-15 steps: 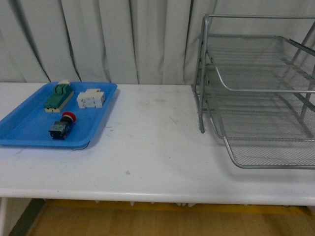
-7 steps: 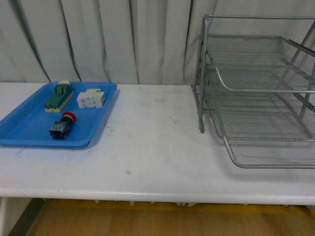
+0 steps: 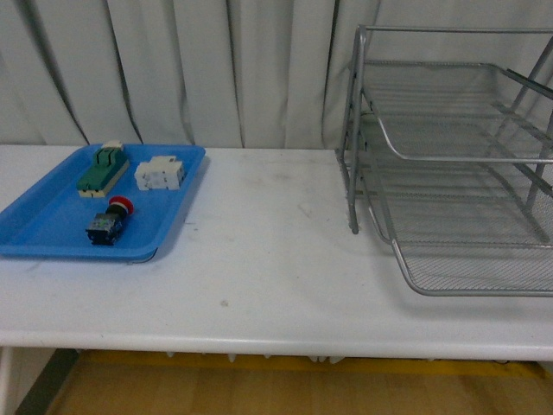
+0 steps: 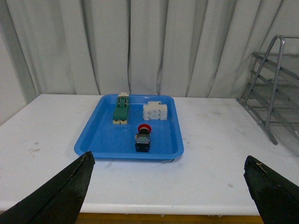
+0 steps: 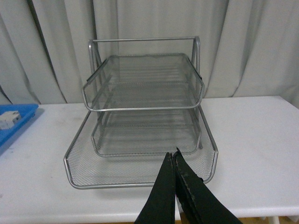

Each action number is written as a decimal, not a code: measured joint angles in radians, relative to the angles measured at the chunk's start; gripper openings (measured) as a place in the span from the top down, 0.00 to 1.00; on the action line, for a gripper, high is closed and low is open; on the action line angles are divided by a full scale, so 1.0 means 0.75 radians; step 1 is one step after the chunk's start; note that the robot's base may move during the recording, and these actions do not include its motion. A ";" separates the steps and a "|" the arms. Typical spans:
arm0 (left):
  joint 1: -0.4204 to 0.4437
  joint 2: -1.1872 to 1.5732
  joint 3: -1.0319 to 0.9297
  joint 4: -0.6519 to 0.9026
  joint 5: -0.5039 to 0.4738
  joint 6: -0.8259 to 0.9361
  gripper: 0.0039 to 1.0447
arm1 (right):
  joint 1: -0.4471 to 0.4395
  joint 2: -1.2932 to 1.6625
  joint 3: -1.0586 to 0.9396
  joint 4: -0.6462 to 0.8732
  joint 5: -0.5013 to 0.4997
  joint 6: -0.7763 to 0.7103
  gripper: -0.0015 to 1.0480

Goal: Place button on rack with both arms

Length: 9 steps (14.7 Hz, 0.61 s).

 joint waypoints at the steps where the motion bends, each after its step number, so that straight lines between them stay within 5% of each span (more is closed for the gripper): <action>1: 0.000 0.000 0.000 0.000 0.000 0.000 0.06 | 0.044 -0.032 -0.001 -0.018 0.061 -0.002 0.98; 3: 0.000 0.000 0.000 0.001 0.001 0.000 0.06 | 0.189 -0.083 -0.019 -0.056 0.159 -0.004 0.98; 7: 0.000 0.000 0.000 -0.001 0.000 0.001 0.06 | 0.179 -0.184 -0.055 -0.109 0.184 -0.003 0.98; 8: 0.000 0.000 0.000 0.000 0.000 0.000 0.06 | 0.179 -0.342 -0.054 -0.330 0.182 -0.004 0.98; 9: 0.000 0.000 0.000 -0.001 0.001 0.001 0.06 | 0.179 -0.396 -0.050 -0.301 0.183 -0.004 0.98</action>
